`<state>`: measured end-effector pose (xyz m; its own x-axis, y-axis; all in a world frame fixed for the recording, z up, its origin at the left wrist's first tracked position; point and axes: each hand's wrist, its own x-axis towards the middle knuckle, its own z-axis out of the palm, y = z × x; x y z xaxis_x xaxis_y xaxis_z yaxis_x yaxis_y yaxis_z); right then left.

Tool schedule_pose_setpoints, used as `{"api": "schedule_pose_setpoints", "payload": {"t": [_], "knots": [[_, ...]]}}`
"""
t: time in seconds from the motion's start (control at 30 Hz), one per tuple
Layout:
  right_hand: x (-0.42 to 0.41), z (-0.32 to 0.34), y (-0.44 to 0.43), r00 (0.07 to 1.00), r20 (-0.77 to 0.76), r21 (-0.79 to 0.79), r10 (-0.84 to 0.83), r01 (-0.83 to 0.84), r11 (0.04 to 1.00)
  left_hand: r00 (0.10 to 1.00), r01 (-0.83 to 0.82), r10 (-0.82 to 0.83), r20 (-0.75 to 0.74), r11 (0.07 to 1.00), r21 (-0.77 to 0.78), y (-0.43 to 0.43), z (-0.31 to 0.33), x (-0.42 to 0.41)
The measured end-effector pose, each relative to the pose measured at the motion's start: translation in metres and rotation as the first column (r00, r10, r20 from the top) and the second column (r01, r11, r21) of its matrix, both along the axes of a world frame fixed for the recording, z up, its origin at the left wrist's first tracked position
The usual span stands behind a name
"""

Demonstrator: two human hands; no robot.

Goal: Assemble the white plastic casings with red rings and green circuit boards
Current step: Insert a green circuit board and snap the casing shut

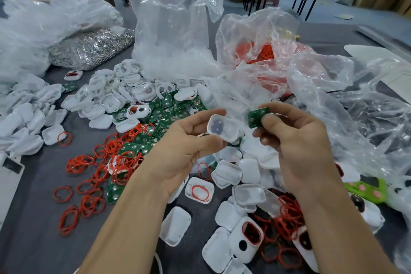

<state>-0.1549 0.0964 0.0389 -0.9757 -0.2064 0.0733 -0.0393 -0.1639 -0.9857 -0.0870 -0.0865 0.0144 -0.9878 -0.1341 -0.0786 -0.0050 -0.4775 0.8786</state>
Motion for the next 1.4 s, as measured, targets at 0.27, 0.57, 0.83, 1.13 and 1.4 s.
{"api": "schedule_pose_setpoints", "payload": {"t": [0.27,0.57,0.83,1.13,1.4], "knots": [[0.0024,-0.0018,0.0008,0.987,0.142,-0.286,0.078,-0.035,0.958,0.999,0.043,-0.042,0.018,0.998,-0.048,0.0032,-0.0014,-0.0004],[0.0022,-0.0036,0.0008,0.987,0.145,-0.206,0.065,-0.034,0.978,0.999,0.044,-0.039,0.037,0.991,-0.124,0.005,-0.0046,-0.0008],[0.0034,-0.0009,0.0021,0.989,0.136,0.053,-0.063,0.056,0.997,0.995,0.017,0.0,0.097,0.984,-0.177,0.0061,-0.0054,-0.0008],[0.0054,-0.002,-0.0011,0.992,0.125,0.135,0.028,-0.045,0.99,0.996,0.012,0.009,0.094,0.974,-0.225,0.0101,-0.007,-0.001],[0.0,0.0015,0.0036,0.976,0.206,0.127,-0.066,0.041,0.991,0.994,0.027,-0.004,0.108,0.975,-0.219,0.0101,-0.0059,-0.0001]]}}
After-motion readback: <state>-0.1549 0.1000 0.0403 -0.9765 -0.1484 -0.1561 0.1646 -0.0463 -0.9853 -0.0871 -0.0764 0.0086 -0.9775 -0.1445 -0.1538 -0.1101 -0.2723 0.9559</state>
